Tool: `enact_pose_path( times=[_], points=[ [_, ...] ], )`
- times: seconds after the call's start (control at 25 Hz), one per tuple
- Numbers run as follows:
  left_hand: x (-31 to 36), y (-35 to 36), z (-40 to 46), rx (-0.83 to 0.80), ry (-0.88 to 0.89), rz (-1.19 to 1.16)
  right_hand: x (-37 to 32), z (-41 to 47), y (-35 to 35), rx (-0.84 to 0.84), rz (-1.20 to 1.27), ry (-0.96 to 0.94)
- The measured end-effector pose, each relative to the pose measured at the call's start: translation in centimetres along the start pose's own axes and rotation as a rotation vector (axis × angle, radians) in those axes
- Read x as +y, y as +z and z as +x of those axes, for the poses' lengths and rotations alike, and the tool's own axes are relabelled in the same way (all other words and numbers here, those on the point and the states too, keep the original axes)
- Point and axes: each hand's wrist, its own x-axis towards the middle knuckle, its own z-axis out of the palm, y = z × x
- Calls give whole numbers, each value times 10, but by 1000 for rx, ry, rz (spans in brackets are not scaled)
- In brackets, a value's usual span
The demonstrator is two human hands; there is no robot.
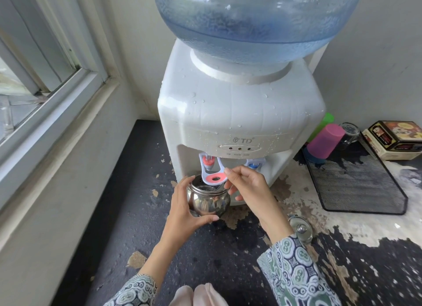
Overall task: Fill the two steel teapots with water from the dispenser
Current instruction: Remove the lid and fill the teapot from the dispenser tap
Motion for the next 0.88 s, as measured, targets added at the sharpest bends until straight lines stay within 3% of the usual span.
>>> enact_pose_path(
  times=[0.64, 0.88],
  points=[
    [-3, 0, 0, 1, 7, -14, 14, 5, 4, -80, -15, -86],
    [-1, -1, -2, 12, 17, -7, 37, 10, 10, -22, -67, -124]
  ],
)
